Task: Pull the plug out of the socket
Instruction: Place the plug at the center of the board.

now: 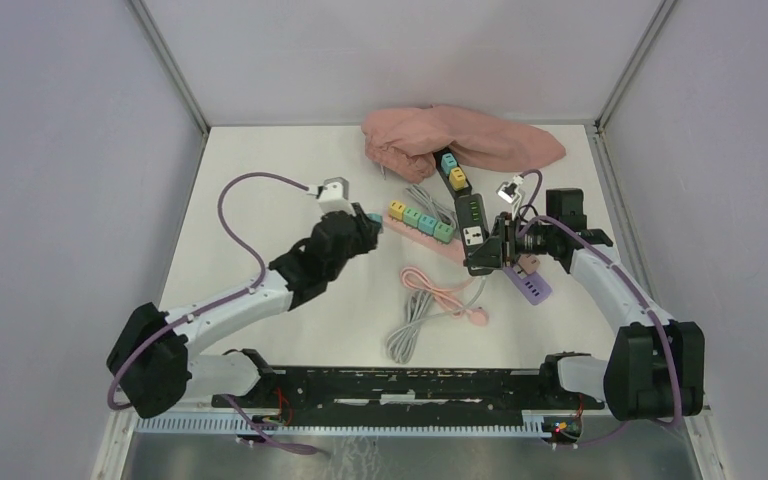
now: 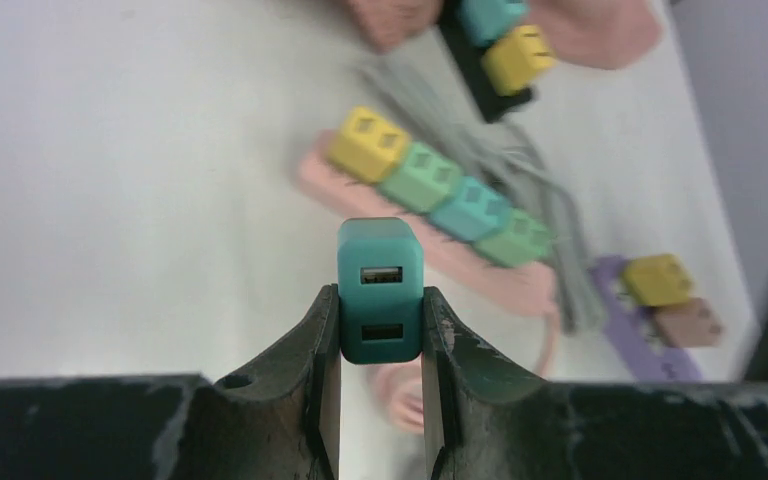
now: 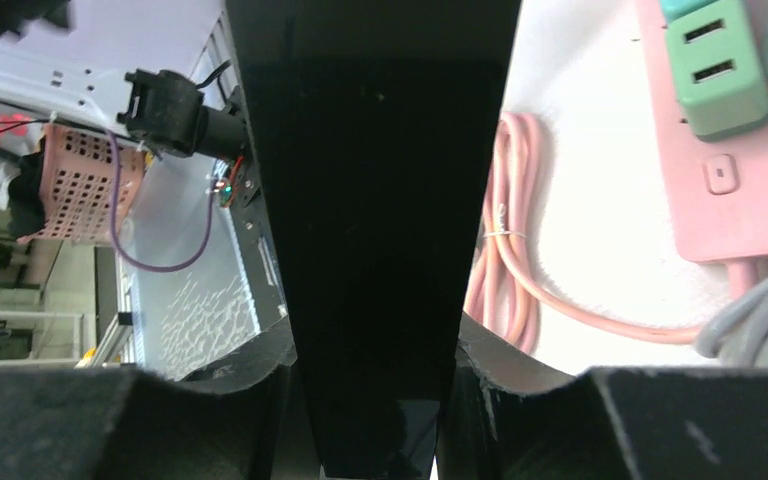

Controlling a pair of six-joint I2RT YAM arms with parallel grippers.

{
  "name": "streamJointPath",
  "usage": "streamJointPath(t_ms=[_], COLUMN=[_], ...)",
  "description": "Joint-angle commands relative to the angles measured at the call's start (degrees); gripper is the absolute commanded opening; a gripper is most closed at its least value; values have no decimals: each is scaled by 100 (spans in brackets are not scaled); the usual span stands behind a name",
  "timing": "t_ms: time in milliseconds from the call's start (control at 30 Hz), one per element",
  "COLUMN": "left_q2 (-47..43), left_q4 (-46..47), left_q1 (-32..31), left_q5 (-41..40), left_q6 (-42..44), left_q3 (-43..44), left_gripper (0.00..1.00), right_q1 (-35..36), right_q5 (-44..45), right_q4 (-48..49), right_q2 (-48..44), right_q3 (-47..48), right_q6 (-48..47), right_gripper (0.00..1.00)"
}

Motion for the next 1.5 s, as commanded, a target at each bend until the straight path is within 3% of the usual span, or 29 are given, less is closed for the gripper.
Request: streamJointPath(t_ms=[0,100,233,600,733,800,967,1200,1267,1367,1467], left_q2=[-453,-69,887,4228,5139,5395,5439,4959,4838,4730,4433], left_q4=[430,1098,2041,5067,5231,4964,3255,880,-141,-1463,-1640], left_q1=[1440,2688,3713,5172,5357,5393,5394,5420,5417,5420,5412], left_q5=[1712,2521,3204,5046,5193,5173,4799,3626,3075,2480,2547], left_q6=[796,430,-235,-2508,-3243,-3318,-2637,-2097,-2053,-1982,-1825], left_q3=[-731,-920,-830,709,1430,1751,2455,2815,3060,3462,3222], left_gripper=[4,3,4,11,20,29,67,94,100,99,99], right_q1=[-45,-51,-116,-256,-272,-279,-302,-322,-329,-344,-356], right_q5=[-695,-710,-714,-810,-823,-822,-817,-815,-808,-808,-835], right_q4=[-207,-258,-326,-423,-462,-489,-549,-644,-675,-711,-748], right_q2=[-66,-53,-54,-69,-59,-56,-39,-28,-27,-45,-47], right_q3=[298,312,318,337,354,365,384,419,423,434,435], right_q6=[-489,-541,-594,-646,-678,-705,-763,-858,-886,-915,-946], right_gripper=[0,0,0,0,0,0,0,0,0,0,0])
